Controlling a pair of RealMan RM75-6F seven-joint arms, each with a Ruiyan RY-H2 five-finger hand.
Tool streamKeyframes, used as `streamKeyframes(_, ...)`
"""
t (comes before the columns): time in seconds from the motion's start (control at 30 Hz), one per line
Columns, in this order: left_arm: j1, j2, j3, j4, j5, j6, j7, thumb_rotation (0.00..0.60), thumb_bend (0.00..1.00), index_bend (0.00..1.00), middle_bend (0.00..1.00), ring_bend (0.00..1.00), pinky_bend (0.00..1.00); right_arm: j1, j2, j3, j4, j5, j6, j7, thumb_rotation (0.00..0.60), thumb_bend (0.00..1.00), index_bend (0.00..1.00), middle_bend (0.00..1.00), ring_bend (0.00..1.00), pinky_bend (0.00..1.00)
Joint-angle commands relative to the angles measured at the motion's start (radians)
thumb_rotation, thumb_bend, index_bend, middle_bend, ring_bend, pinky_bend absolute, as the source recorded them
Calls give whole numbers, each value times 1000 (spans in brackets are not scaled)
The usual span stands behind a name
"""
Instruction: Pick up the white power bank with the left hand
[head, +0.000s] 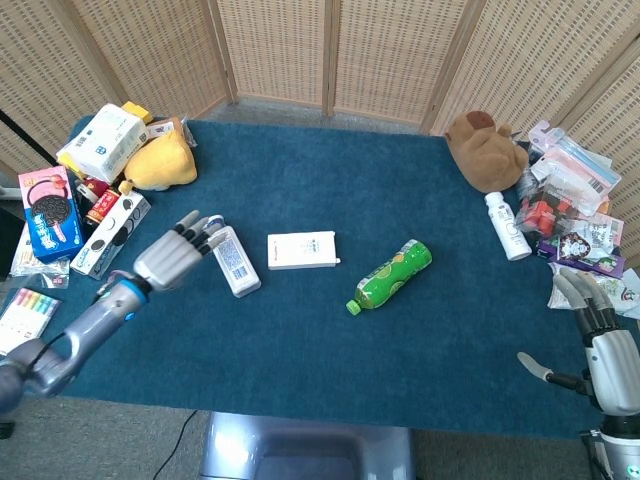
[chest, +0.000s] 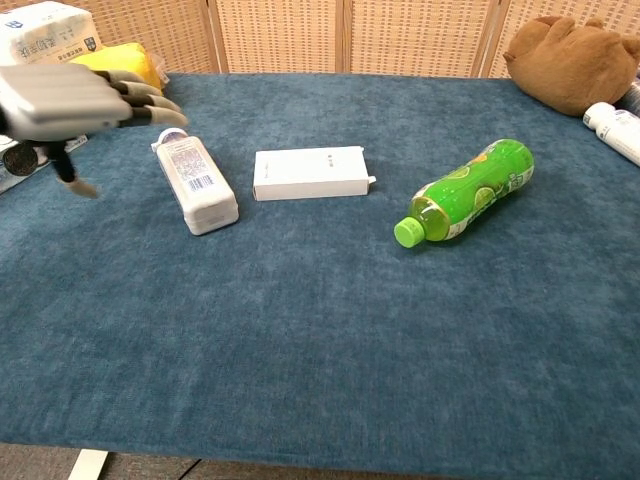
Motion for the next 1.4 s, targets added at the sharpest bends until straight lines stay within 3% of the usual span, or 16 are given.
streamKeyframes(0.03,-64,-77,-17,72,-52,-67,33,600,0,0,0,0,0,-2,9,11,3,19,1,21,600,88,0,0,0,0)
streamKeyframes(0.27,-127,-184,-19,184,-96,-107,12,600,0,6,0,0,0,-2,16,22,12,47,-10,49,600,88,0,0,0,0)
streamKeyframes(0.3,-132,-194,-18,192,-97,-105,6,600,0,43,0,0,15,-3,17,22,11,48,-9,52,600,88,0,0,0,0)
streamKeyframes(0.37,-145,-216,-12,216,-95,-98,-5,600,0,189,16,18,167,-5,20,23,10,47,-7,56,600,88,0,0,0,0)
streamKeyframes(0.4,-149,-225,-9,227,-97,-100,-5,600,0,278,73,77,304,-5,21,23,9,46,-6,57,600,88,0,0,0,0)
streamKeyframes(0.47,-157,-246,-4,243,-101,-95,-5,600,0,432,302,300,544,-8,22,23,7,41,-2,59,600,89,0,0,0,0)
streamKeyframes(0.53,-158,-265,4,254,-86,-54,1,600,0,680,644,610,776,-10,24,22,6,38,0,61,600,89,0,0,0,0)
streamKeyframes(0.6,-157,-274,17,266,-72,-28,9,600,0,870,861,805,907,-11,26,22,4,37,2,65,600,87,0,0,0,0)
streamKeyframes(0.67,-155,-276,30,271,-73,-26,21,600,0,924,924,866,938,-13,28,23,1,33,7,69,600,88,0,0,0,0)
streamKeyframes(0.9,-138,-215,27,192,-73,61,12,600,0,930,929,875,940,-21,38,24,-5,28,19,81,600,89,0,0,0,0)
streamKeyframes(1.1,-138,-66,-32,11,-92,142,52,600,0,931,929,875,934,-21,39,21,-13,16,19,83,600,88,0,0,0,0)
streamKeyframes(1.4,-133,129,-105,-242,-156,183,162,600,0,931,928,875,928,-24,38,13,-21,-12,29,73,600,89,0,0,0,0)
